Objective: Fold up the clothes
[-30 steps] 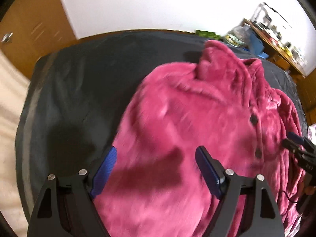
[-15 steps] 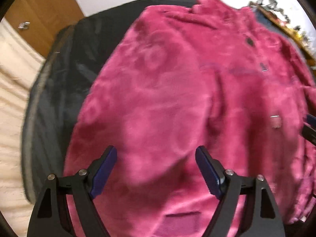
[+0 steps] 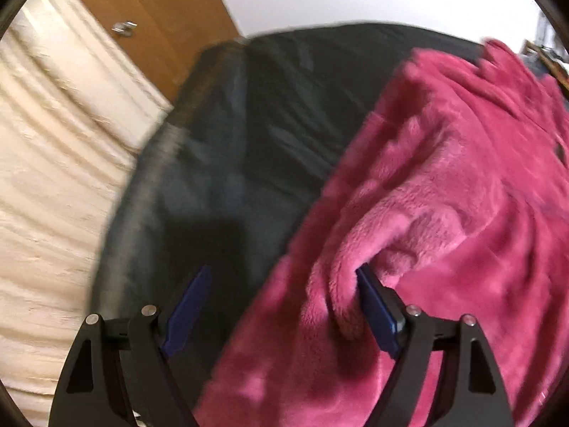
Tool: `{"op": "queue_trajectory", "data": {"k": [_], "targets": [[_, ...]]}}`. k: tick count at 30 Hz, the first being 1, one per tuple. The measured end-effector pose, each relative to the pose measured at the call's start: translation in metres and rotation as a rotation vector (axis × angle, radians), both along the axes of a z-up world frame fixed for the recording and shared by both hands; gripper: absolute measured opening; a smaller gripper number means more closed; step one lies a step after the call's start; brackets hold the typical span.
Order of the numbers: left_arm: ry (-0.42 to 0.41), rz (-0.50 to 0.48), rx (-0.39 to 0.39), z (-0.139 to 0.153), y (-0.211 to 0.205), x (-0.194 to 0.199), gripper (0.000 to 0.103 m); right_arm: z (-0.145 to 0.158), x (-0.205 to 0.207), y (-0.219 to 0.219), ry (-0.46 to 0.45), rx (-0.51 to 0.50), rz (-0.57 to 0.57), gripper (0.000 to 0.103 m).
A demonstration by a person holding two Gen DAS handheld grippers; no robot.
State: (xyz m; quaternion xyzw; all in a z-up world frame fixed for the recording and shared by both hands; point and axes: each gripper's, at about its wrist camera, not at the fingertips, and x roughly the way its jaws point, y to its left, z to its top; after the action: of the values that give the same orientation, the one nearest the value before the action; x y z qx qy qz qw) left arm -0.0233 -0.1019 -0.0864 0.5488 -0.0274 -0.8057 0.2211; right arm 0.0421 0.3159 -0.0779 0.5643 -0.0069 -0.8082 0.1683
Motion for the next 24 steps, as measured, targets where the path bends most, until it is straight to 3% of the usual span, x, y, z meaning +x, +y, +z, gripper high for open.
{"op": "queue_trajectory", "data": {"k": [6,17,20,24], "targets": [[0.037,0.121,-0.07,0.015,-0.063,-0.018,0.085,-0.009,-0.011,0.01,-0.013,0.022,-0.042,0.074],[0.048,0.16,-0.136,0.016,-0.106,-0.05,0.085,-0.012,-0.03,0.043,-0.033,-0.044,-0.102,0.074],[0.024,0.144,-0.125,0.01,-0.1,-0.06,0.085,-0.007,-0.029,0.055,-0.033,-0.078,-0.121,0.074],[0.008,0.096,-0.043,0.009,-0.101,-0.057,0.085,0.005,-0.02,0.082,-0.005,-0.058,-0.179,0.074]]}}
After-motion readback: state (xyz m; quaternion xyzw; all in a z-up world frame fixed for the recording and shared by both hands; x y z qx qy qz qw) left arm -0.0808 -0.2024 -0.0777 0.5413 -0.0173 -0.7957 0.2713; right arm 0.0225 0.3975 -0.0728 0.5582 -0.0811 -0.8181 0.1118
